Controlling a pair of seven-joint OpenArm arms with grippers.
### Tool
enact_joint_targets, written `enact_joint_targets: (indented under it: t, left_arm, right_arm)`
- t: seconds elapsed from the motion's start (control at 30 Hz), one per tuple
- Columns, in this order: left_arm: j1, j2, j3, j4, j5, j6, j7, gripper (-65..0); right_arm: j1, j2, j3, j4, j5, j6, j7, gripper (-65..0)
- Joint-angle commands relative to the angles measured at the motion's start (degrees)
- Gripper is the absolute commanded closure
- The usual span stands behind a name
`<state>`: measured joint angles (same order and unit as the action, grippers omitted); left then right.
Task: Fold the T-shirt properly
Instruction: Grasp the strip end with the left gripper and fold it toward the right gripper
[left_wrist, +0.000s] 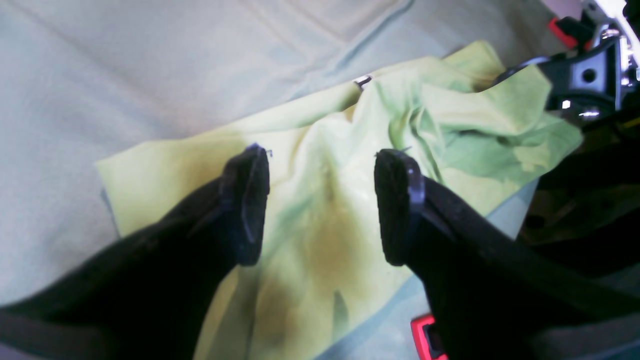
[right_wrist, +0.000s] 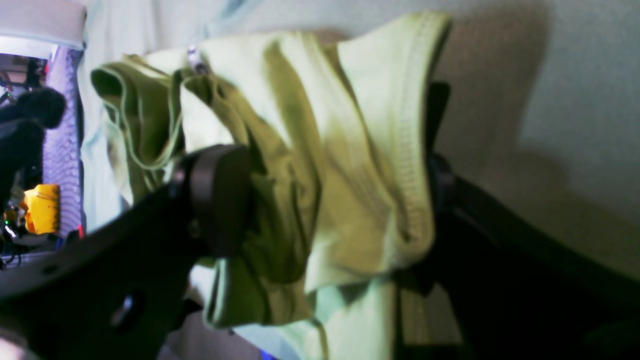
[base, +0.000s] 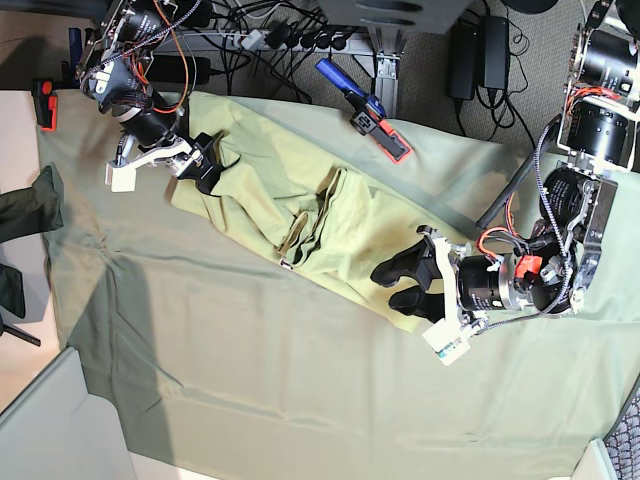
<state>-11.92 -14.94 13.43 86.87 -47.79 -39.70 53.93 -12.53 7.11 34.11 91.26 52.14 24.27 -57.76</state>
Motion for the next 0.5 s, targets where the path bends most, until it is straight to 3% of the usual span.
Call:
enact_joint_targets:
  t: [0.0, 0.07, 0.17, 0.3, 0.47]
  left_arm:
    - [-1.25, -0.15, -0.24, 0.92, -1.29, -0.3, -1.38, -36.5]
    - [-1.29, -0.15, -0.24, 0.92, -1.29, -0.3, -1.55, -36.5]
    - [-1.44, -0.15, -0.28, 0.92, -1.29, -0.3, -1.81, -36.5]
    - [-1.42, -0.35, -0.46, 0.92, -2.56, -0.3, -1.81, -36.5]
    - [-1.36, -0.5, -5.55, 0.92, -4.9, -0.3, -0.76, -36.5]
  right_arm:
    - [-0.07, 0.33, -0.07, 0.5, -1.2, 4.02, -1.38, -44.1]
    - [-0.04, 0.33, -0.07, 0.5, -1.18, 4.02, -0.74, -34.0]
    - [-0.04, 0.33, -0.07, 0.5, -1.18, 4.02, 1.53, -1.5]
    - [-0.04, 1.66, -0.04, 0.5, -5.99, 4.02, 3.85, 0.0]
    - [-0.02, 9.03, 1.68, 0.5, -10.62, 4.0, 8.2, 0.0]
